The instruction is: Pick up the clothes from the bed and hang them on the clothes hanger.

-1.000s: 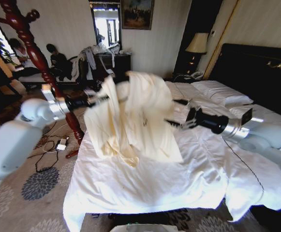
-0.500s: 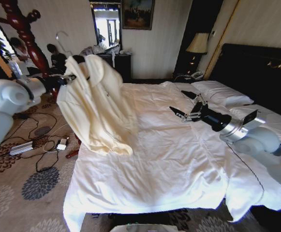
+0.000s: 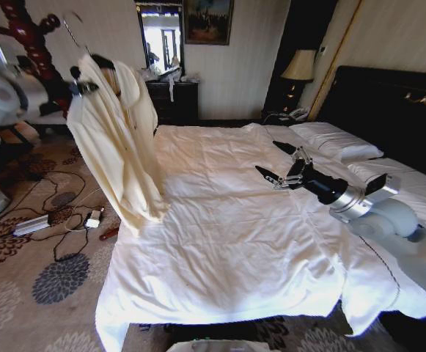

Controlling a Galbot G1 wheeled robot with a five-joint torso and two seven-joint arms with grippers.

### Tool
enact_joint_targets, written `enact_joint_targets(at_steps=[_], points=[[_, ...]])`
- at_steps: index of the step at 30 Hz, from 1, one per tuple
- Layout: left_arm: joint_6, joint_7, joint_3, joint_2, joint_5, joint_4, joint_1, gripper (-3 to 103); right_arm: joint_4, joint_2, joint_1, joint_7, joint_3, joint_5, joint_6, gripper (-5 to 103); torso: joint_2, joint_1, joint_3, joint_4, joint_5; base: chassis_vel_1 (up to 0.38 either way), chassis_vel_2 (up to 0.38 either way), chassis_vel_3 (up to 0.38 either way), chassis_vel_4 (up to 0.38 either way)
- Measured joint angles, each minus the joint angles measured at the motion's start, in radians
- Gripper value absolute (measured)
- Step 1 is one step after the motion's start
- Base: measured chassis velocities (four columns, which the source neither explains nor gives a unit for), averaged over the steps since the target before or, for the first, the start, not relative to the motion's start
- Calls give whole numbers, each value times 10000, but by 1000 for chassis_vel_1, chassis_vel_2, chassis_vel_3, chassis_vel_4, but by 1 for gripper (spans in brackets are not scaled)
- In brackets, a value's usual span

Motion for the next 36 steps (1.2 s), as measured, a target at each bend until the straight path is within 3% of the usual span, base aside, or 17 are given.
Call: enact_joint_targets(at_steps=[5, 19, 36], points=[[353, -453, -40, -400, 72, 849, -401, 17, -58, 78, -47, -161, 47, -18, 67, 100, 0, 1, 1, 0, -4, 0, 0, 0, 0], [546, -388, 159, -1467, 754, 3014, -1324, 17, -92, 180, -156, -207, 85, -36, 105, 100, 0, 1, 1, -4, -1, 0, 0, 0, 0], [753, 156, 8, -1665, 1474, 3550, -1009, 17, -163, 156, -236, -242, 39, -148, 120, 100, 0, 0, 0, 0, -3, 0, 0, 0, 0]])
